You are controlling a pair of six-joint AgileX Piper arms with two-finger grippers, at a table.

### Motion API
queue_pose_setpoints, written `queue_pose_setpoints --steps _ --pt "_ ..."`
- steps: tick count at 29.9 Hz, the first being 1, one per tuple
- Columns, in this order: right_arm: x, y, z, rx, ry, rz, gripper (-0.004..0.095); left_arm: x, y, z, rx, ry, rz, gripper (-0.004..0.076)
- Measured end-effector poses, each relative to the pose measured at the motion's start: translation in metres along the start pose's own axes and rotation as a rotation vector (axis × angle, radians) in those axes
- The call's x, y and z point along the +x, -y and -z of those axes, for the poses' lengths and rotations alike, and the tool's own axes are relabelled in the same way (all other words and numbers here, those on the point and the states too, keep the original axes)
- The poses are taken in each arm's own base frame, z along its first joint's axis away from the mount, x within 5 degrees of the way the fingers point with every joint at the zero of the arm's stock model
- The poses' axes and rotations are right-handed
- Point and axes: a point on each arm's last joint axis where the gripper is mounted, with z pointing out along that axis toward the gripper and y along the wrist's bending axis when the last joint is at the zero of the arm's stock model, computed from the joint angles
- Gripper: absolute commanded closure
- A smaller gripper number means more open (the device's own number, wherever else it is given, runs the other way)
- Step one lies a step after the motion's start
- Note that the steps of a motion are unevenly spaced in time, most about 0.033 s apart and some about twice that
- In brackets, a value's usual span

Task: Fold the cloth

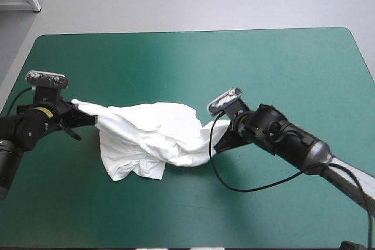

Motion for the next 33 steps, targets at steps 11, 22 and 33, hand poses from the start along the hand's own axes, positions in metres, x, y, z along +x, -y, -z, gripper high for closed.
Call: queue_pose_setpoints --steps 11,22,33 --pt "-0.074 0.076 0.209 0.265 0.508 -0.113 0.0925 -0.102 -0.015 0.145 -0.08 0.503 -0.005 0.0705" --pt "-0.03 0.124 0.366 0.344 1.001 -0.195 0.0925 -0.121 -0.017 0.284 -0.185 0.931 -0.084 0.0705" --pt "-0.021 0.124 0.422 0.342 1.437 -0.105 0.0925 -0.117 -0.023 0.371 -0.399 1.295 -0.137 0.0705"
